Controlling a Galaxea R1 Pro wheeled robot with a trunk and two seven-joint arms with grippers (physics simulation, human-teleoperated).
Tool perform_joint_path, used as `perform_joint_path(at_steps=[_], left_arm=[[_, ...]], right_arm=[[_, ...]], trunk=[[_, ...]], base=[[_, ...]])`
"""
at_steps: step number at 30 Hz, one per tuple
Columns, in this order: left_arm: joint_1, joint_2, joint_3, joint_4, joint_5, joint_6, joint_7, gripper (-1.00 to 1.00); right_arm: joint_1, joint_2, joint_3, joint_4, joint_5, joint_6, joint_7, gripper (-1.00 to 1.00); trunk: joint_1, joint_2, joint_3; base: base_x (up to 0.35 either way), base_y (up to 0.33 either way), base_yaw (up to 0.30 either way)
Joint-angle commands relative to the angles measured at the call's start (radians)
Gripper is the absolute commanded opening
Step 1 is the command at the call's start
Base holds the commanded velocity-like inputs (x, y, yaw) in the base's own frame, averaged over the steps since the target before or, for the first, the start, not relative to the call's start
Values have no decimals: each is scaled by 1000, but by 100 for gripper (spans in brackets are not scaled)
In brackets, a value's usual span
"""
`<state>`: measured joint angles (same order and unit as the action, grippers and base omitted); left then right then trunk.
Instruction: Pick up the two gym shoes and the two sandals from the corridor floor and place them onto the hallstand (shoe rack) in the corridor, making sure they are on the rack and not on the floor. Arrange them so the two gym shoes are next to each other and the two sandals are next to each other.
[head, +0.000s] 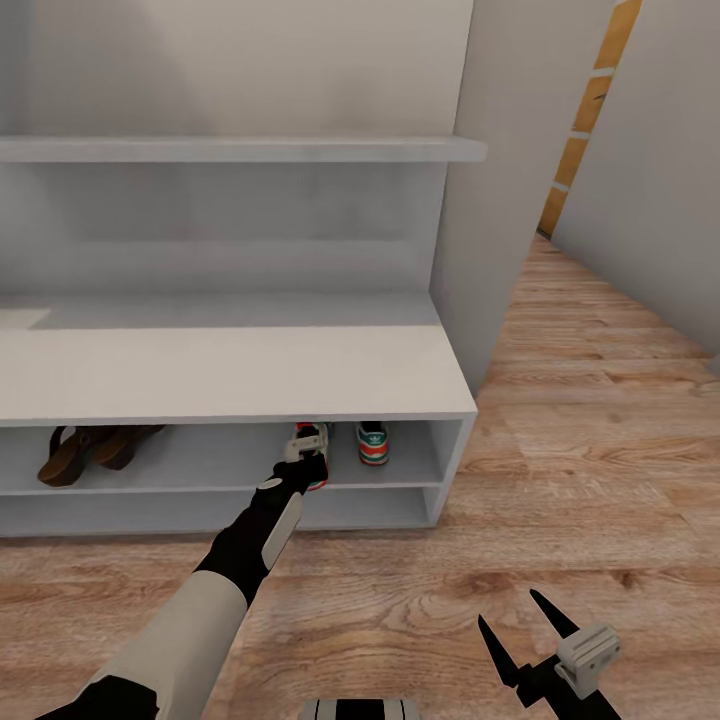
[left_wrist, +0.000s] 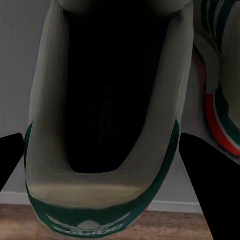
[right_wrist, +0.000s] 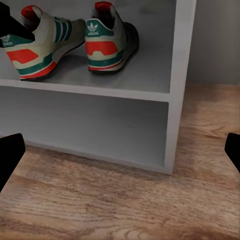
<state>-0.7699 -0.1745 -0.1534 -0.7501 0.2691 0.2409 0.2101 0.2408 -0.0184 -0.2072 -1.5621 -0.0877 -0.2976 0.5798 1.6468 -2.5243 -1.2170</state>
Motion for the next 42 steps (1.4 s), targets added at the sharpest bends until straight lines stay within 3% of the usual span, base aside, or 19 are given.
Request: perform_joint_path(at_steps=[1,42], left_arm=[[0,0,0,0,-1,-1,0,-100],[0,0,1,1,1,-7,-1,-100]], right_arm=[[0,0,0,0,0,0,0,100],[0,0,0,-1,0,0,0,100]], trunk=[[0,0,0],[0,0,0]], base=[[1,0,0],[0,-41,0]])
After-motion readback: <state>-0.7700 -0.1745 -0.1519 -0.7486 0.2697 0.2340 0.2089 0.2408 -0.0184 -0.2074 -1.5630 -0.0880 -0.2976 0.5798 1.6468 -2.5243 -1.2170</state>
